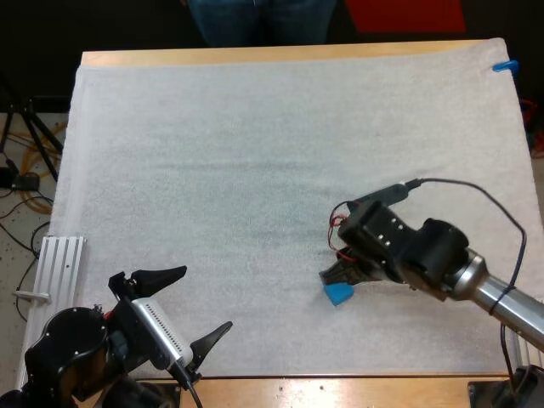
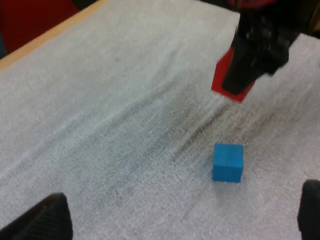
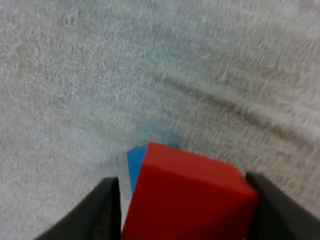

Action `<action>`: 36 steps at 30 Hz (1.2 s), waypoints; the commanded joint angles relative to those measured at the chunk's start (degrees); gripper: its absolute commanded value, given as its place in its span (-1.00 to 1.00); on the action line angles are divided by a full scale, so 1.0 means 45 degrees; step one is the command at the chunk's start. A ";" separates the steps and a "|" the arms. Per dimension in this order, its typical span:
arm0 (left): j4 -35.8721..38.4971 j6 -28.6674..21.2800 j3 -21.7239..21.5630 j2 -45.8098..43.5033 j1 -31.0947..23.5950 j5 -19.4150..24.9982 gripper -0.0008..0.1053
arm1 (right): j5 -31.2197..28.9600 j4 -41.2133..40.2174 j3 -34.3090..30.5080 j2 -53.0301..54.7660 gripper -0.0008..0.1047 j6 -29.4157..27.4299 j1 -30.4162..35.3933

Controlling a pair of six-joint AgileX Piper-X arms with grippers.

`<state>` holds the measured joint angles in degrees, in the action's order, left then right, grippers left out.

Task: Stack red cube on blue cube

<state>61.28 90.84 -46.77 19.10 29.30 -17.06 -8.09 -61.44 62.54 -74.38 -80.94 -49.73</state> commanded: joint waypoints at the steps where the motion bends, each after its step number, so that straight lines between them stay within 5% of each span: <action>1: 0.0033 0.0120 -0.0094 0.0040 0.0046 -0.0069 0.65 | 0.0206 0.0374 -0.0249 0.0062 -0.54 0.0265 0.0005; 9: 0.0033 0.0120 -0.0094 0.0040 0.0046 -0.0069 0.65 | 0.0773 0.1482 -0.1314 -0.0009 -0.54 0.0371 0.0005; 30: 0.0033 0.0120 -0.0094 0.0040 0.0046 -0.0069 0.65 | 0.1580 0.1974 -0.1339 -0.2297 -0.54 -0.0170 0.0005; 36: 0.0033 0.0120 -0.0094 0.0040 0.0046 -0.0069 0.65 | 0.1503 0.2252 -0.1339 -0.2416 -0.34 -0.0337 -0.0046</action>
<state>61.33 90.84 -46.77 19.10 29.30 -17.06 -1.55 -51.59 56.43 -85.47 -81.79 -49.86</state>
